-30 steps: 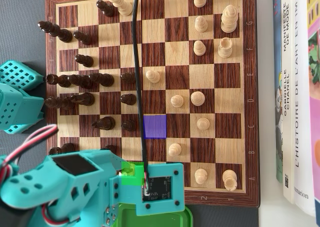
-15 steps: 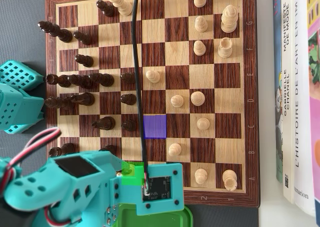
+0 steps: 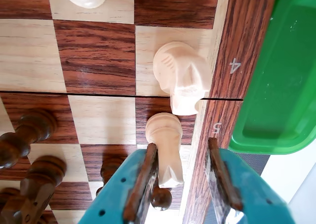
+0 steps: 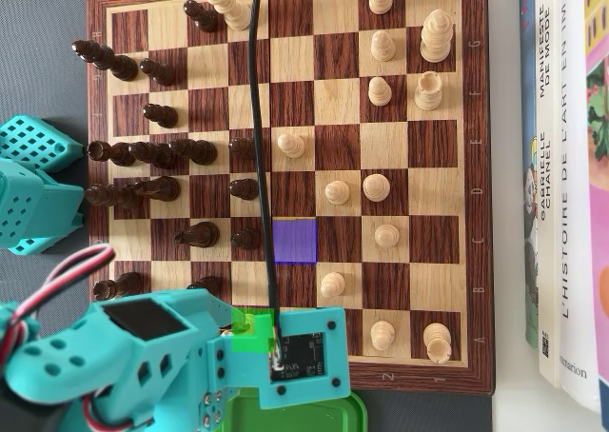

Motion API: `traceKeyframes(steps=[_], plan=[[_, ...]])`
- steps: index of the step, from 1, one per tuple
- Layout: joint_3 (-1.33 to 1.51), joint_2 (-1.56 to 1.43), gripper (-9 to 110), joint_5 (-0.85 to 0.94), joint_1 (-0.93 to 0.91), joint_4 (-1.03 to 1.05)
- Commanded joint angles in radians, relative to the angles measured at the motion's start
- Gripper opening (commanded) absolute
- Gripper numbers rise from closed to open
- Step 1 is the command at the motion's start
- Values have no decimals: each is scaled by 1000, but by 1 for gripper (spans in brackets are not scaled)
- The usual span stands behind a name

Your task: Play chess

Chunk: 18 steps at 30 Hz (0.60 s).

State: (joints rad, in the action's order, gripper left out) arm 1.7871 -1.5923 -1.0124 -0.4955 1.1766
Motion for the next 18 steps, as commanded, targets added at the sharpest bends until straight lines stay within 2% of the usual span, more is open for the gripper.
traceKeyframes(steps=[1,18], plan=[[-41,-8,15,5,2,0],[31,-249,16,-3,37,49]])
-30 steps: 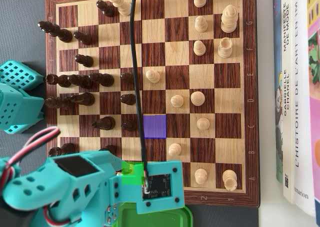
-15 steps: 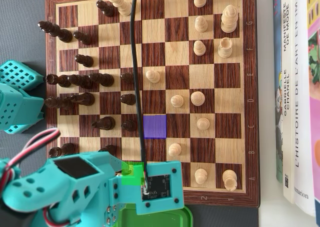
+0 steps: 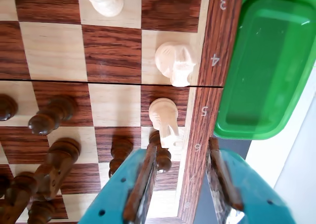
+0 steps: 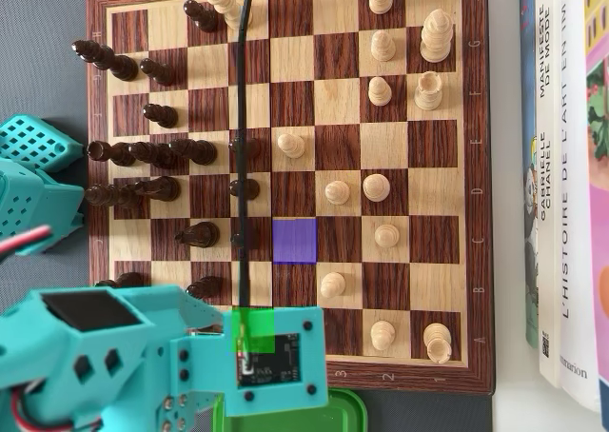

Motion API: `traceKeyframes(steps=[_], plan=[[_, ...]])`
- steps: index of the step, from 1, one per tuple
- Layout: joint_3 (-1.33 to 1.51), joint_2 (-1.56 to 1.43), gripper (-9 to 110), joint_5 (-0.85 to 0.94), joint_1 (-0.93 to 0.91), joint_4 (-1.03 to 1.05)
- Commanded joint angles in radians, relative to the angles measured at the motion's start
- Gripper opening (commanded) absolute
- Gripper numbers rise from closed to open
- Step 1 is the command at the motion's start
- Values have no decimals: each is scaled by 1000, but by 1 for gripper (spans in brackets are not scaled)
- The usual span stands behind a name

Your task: Play chess

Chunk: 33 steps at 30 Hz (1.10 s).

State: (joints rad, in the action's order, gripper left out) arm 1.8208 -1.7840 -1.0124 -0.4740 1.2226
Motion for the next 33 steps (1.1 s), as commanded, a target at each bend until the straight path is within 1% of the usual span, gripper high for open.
traceKeyframes(steps=[1,13,18,27,33], plan=[[3,-72,16,-3,23,2],[121,-330,16,-132,106,-14],[249,-437,16,-187,178,-147],[440,-615,16,-307,298,-301],[580,-710,16,-365,368,-535]])
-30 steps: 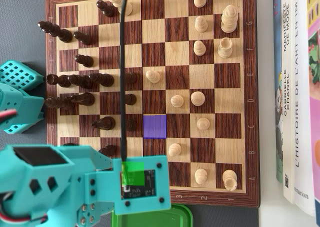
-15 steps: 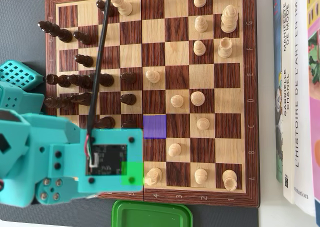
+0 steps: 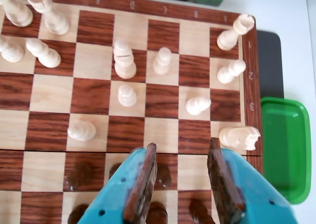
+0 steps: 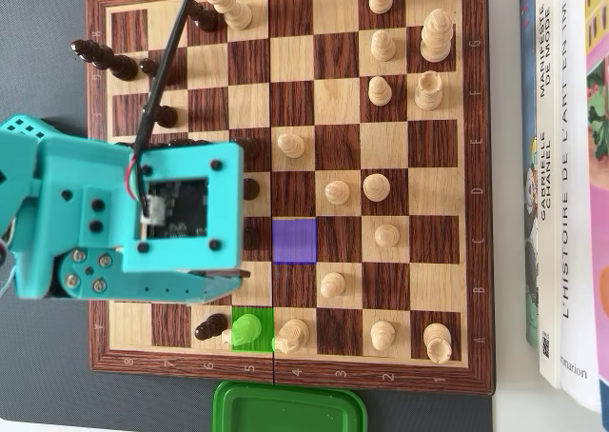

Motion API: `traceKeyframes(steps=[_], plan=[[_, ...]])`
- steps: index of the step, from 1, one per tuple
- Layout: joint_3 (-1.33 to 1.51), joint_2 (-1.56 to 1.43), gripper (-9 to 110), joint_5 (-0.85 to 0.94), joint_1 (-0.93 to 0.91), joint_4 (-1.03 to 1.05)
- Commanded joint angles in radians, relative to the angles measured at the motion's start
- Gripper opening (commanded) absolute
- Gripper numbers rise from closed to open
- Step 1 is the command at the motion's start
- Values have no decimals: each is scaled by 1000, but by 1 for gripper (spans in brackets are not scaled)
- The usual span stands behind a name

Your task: Play chess

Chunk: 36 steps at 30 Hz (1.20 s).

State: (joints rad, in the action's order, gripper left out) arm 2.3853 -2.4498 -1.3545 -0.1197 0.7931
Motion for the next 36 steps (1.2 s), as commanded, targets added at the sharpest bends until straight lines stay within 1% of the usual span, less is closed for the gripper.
traceKeyframes(steps=[1,8,11,13,20,28,36], plan=[[37,-63,16,-25,20,-149],[173,-189,16,-37,75,-457],[245,-224,16,-97,109,-614],[282,-245,16,-106,118,-695],[307,-328,16,-97,121,-816],[517,-512,16,-104,112,-1146],[653,-729,16,-104,112,-1331]])
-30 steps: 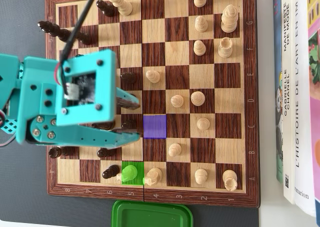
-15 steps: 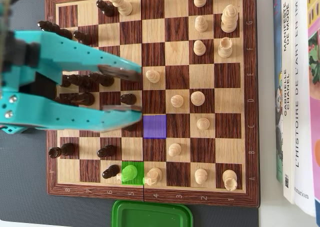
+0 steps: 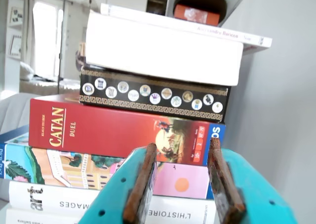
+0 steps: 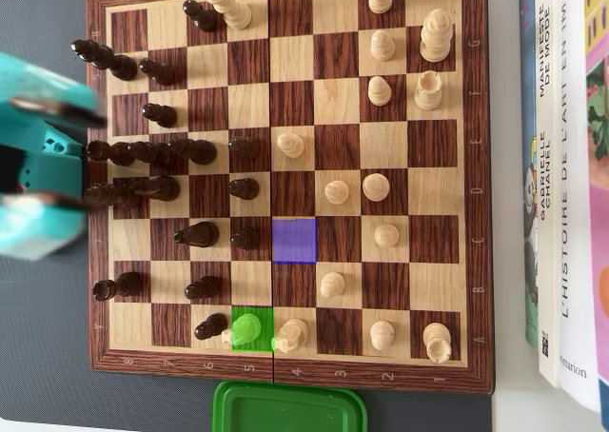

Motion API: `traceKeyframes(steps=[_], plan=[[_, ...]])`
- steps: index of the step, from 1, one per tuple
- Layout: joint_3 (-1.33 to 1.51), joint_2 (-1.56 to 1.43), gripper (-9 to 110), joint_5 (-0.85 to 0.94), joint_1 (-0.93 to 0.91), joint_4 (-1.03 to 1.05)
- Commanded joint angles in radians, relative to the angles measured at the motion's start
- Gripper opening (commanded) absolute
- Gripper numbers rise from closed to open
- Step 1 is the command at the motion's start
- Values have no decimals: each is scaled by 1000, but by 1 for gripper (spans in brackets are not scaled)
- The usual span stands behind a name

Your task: Play chess

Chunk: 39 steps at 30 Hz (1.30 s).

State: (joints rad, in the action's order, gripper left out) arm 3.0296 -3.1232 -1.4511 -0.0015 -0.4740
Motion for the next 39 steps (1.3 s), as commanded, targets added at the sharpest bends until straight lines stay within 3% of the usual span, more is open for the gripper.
traceKeyframes(steps=[1,6,18,39], plan=[[29,-84,16,-6,-8,-87],[115,-229,16,-6,-8,-137],[129,-222,16,-2,2,-451],[129,-222,16,0,-6,-1192]])
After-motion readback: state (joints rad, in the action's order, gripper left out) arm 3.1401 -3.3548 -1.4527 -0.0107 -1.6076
